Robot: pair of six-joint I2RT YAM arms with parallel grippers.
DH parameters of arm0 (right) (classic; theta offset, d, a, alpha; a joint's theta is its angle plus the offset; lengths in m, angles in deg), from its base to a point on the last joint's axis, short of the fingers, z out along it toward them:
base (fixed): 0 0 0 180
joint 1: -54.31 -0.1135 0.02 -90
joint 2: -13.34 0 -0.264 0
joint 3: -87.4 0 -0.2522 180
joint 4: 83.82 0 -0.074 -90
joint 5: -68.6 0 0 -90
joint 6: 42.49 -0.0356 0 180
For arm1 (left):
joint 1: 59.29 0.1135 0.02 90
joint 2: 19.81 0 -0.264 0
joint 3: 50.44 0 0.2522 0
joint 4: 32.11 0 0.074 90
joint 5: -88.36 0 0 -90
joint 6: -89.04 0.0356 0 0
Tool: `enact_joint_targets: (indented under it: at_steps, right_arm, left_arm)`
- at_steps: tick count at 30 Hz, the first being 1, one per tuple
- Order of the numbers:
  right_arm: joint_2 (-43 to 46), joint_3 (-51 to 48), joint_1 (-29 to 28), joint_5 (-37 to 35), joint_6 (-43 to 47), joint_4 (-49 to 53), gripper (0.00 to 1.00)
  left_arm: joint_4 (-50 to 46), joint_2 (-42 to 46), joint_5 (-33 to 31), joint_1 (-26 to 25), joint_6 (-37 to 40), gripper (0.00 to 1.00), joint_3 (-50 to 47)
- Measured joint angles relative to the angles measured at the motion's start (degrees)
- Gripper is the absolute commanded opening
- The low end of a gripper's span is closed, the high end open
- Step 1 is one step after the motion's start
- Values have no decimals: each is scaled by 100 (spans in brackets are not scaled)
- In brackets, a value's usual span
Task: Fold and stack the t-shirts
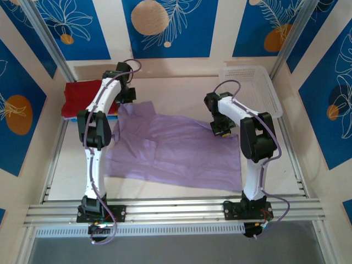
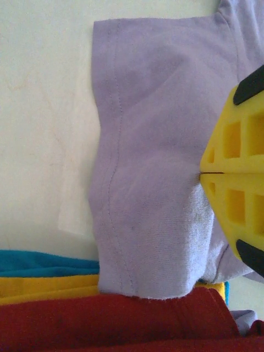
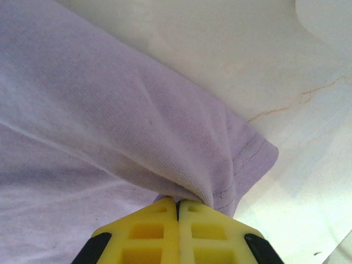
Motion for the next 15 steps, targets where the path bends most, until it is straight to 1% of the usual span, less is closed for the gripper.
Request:
enact_joint_targets:
  at_steps: [3,6,15]
  right_arm:
    - [33,-63,-26,-4,4,0,0]
    - [116,-212,-59,-24,48,2,0]
    - [378,-555,-70,-151,155,4,0]
  left_arm:
    - [59,39,17,-2,7,0,-131]
    - [149,225,31,-9,24,0,-479]
    - [190,1213,33,-20,68,0,-1235]
